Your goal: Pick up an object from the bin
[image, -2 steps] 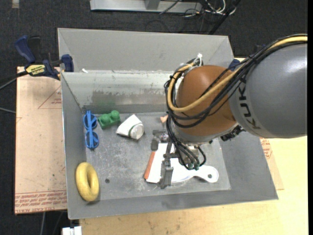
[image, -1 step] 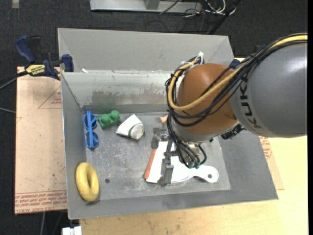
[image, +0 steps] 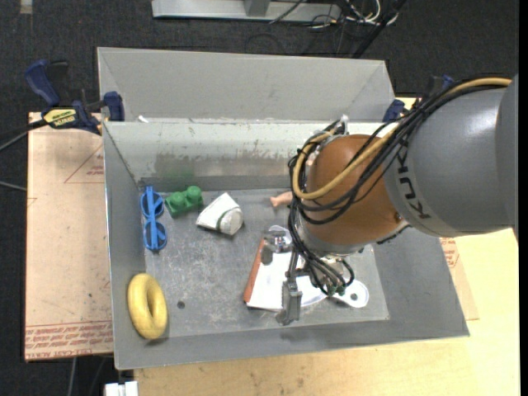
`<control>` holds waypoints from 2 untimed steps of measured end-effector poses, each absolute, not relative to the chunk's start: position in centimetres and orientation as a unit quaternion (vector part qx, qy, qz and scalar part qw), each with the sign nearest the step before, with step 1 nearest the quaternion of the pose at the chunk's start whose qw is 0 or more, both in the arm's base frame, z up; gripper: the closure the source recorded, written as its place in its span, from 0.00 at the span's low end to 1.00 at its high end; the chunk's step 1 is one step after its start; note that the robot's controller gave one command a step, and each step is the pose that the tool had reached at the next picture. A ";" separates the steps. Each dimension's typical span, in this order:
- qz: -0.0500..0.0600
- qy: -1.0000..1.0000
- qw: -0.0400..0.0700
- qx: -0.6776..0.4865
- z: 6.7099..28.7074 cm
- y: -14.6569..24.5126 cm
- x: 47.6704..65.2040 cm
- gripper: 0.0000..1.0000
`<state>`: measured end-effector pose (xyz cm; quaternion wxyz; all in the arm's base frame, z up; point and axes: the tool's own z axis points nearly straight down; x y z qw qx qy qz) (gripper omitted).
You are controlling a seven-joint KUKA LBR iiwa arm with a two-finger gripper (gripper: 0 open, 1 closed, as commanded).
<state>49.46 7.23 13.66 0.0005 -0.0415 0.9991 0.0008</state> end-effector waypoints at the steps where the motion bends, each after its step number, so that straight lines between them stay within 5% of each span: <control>1: 0.000 0.999 -0.001 -0.052 12.7 2.0 48.3 0.00; 2: 0.001 0.999 0.002 -0.038 14.8 0.7 48.2 0.00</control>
Offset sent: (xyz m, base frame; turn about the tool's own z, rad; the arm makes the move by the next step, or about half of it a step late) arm -0.0135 -0.0648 0.0107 0.0035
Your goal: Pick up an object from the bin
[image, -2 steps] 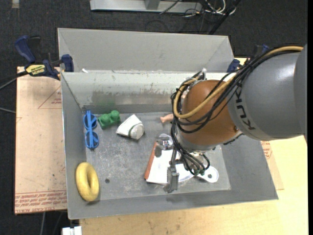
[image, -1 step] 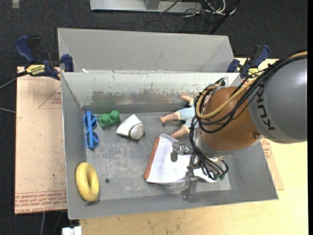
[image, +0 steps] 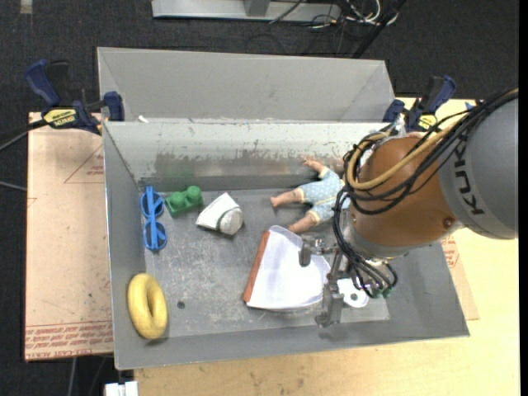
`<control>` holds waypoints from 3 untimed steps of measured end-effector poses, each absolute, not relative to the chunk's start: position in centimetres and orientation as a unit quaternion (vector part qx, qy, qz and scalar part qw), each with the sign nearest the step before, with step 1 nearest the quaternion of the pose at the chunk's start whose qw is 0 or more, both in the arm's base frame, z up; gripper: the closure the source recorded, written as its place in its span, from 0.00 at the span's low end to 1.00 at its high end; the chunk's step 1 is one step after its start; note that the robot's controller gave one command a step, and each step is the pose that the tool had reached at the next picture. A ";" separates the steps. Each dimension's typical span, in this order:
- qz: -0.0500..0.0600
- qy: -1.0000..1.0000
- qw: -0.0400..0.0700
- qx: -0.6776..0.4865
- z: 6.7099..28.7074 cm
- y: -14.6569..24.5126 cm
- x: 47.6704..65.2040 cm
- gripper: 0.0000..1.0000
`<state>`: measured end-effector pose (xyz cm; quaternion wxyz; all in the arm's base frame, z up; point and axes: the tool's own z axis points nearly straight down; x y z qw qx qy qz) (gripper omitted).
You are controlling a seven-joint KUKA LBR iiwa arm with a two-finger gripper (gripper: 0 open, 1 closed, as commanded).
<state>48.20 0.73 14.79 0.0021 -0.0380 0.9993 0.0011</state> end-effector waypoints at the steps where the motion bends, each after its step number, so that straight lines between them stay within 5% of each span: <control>1: 0.000 1.000 0.006 -0.023 7.4 -3.8 48.4 0.00; 2: 0.002 0.984 0.003 -0.177 7.0 -1.5 48.1 1.00; 3: 0.001 0.984 0.003 -0.177 7.0 -1.5 48.1 1.00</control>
Offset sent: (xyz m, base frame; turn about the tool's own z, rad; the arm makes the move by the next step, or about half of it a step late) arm -0.0011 -0.0232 -0.0779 -0.2823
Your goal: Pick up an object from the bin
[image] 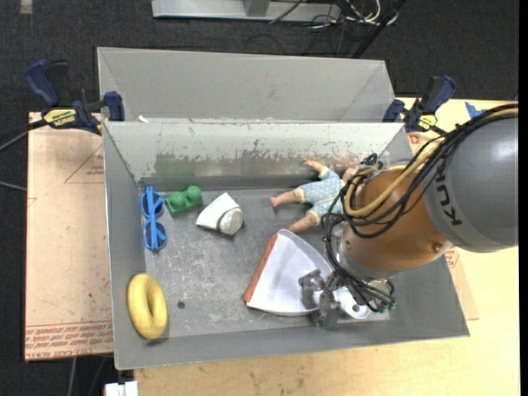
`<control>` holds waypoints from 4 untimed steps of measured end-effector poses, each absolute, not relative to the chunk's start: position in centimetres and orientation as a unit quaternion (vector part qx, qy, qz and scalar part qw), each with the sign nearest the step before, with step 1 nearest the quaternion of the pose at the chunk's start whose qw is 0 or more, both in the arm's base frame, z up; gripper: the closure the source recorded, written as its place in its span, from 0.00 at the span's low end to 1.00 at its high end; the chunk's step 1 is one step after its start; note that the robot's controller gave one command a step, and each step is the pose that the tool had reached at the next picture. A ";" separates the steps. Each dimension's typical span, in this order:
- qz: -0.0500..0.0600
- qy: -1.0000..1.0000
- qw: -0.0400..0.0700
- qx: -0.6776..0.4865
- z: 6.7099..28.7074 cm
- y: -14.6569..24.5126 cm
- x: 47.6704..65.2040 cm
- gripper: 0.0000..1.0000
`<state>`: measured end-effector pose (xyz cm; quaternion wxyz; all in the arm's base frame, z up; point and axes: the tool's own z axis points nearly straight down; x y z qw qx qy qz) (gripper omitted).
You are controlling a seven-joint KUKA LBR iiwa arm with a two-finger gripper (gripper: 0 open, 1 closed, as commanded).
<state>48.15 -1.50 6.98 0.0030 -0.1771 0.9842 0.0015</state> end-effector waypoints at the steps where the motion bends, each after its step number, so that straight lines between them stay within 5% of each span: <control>1: 0.002 0.984 0.001 -0.177 7.4 -1.5 48.0 1.00; 4: 0.002 0.984 0.003 -0.176 12.7 -1.4 48.2 1.00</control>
Offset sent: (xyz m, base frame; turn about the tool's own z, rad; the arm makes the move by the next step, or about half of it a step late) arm 0.0002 -0.0001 0.0835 0.0000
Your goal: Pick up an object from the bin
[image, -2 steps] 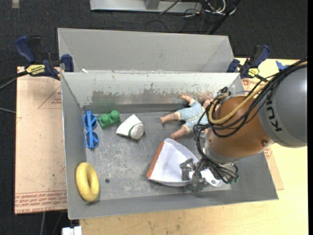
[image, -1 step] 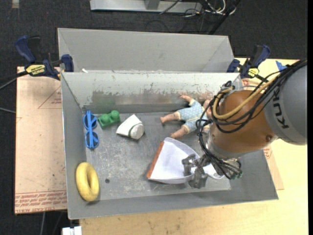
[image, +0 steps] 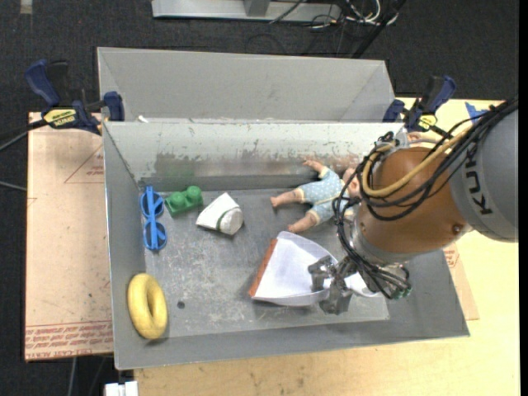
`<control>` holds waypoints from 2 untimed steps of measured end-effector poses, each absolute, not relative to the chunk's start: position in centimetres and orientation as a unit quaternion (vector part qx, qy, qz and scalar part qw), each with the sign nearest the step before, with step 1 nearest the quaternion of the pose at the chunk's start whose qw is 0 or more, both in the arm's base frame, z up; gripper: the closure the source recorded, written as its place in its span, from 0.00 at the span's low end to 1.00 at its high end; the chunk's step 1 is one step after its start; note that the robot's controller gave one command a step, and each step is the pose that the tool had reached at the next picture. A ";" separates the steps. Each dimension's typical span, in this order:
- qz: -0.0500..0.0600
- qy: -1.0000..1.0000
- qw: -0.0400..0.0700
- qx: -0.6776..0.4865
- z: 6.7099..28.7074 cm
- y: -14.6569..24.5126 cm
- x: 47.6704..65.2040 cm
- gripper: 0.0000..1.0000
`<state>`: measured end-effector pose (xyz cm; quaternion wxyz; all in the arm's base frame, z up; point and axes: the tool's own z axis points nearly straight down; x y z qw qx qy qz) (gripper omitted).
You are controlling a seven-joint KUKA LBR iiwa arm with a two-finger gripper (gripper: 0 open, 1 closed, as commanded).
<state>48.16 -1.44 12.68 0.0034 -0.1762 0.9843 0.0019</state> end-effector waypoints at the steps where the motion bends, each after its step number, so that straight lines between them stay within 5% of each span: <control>1: 0.003 0.984 -0.001 -0.176 13.6 -1.4 48.0 1.00; 2: 0.003 0.984 0.000 -0.176 15.6 -1.4 47.9 1.00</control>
Offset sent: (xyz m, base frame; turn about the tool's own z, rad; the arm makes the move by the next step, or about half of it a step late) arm 0.0000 -0.0002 0.0583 0.0000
